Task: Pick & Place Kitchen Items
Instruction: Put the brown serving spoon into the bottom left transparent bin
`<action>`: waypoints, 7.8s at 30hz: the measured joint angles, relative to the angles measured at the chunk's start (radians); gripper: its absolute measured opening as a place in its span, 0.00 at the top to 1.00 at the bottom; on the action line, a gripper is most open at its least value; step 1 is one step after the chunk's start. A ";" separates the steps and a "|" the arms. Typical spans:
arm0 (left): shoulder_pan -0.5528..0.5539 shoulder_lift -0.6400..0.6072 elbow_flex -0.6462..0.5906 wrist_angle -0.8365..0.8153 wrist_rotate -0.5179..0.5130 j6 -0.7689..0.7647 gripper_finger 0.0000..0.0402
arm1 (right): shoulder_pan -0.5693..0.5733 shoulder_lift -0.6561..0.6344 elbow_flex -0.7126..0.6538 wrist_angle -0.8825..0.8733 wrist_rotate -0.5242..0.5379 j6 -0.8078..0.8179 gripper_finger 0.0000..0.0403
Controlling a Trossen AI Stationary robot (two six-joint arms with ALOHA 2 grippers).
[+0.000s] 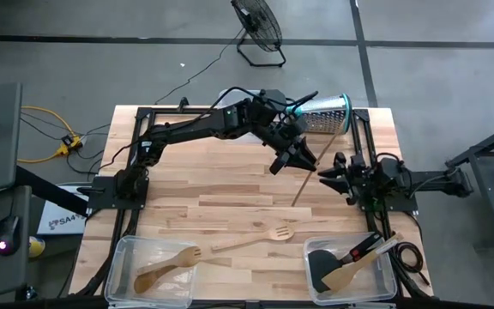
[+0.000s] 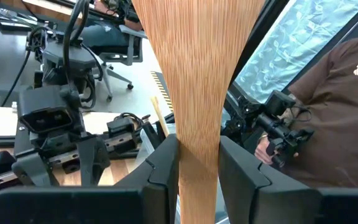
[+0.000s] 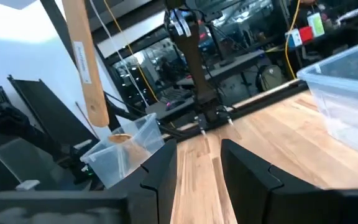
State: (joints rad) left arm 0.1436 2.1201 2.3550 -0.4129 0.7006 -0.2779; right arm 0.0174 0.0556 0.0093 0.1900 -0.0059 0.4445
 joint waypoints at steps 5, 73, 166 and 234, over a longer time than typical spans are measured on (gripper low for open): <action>0.000 0.000 0.000 -0.001 -0.001 0.000 0.80 | 0.000 -0.002 0.000 -0.065 0.006 -0.111 0.71; -0.629 -0.221 0.000 -1.156 -0.855 -0.452 0.80 | 0.000 0.008 -0.003 -0.134 0.003 -0.240 0.71; -0.797 -0.874 -1.052 -0.476 -1.121 -0.691 0.69 | 0.000 0.007 -0.003 -0.134 0.003 -0.240 0.71; -0.412 0.124 -0.465 -0.512 -0.634 -0.400 0.43 | 0.000 0.024 -0.003 -0.135 0.003 -0.240 0.71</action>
State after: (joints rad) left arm -0.2687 2.2439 1.8904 -0.9252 0.0664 -0.6781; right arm 0.0177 0.0793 0.0061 0.0552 -0.0032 0.2049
